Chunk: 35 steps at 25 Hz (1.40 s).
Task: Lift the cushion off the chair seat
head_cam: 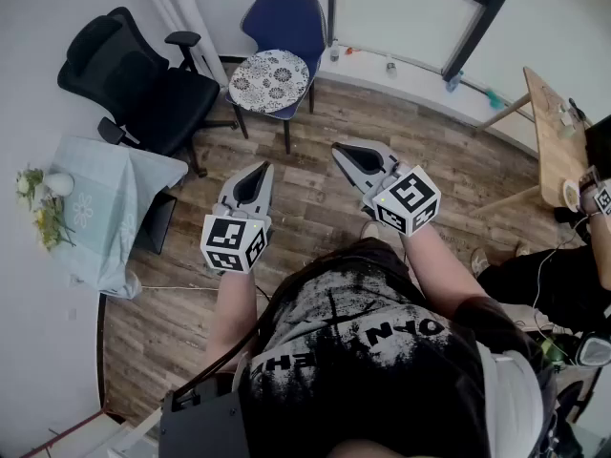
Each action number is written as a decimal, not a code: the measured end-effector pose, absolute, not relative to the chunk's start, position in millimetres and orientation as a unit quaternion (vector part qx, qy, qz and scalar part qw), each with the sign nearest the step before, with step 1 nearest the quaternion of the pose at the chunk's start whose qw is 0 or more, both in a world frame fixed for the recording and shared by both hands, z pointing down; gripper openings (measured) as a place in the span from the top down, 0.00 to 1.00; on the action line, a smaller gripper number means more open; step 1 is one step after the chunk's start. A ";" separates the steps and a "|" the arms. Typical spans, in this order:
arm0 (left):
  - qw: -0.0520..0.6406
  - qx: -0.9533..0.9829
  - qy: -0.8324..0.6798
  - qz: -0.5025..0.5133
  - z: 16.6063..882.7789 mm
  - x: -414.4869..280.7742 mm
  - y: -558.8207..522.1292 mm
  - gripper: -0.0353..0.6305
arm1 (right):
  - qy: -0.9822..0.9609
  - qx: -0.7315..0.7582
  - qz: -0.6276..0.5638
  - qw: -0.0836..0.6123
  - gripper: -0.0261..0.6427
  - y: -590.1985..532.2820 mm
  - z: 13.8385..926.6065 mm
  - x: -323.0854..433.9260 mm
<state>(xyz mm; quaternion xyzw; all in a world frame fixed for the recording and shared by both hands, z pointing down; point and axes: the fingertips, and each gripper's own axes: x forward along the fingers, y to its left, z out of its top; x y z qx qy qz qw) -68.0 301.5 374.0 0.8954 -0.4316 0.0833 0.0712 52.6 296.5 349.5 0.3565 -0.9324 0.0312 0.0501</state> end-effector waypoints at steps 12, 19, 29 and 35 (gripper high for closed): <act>0.084 0.896 -0.431 0.070 374.0 -81.6 302.5 0.93 | -0.935 0.351 0.048 0.019 0.93 295.0 338.8 42.8; 0.079 0.896 -0.431 0.076 375.8 -85.2 305.9 0.93 | -0.935 0.348 0.067 0.012 0.93 298.7 341.3 37.5; 0.093 0.894 -0.430 0.088 392.8 -86.1 305.5 0.93 | -0.940 0.333 0.074 0.024 0.93 299.4 362.0 29.4; 0.107 0.885 -0.443 0.096 405.9 -84.8 293.3 0.93 | -0.943 0.319 0.086 0.028 0.93 282.0 373.9 28.1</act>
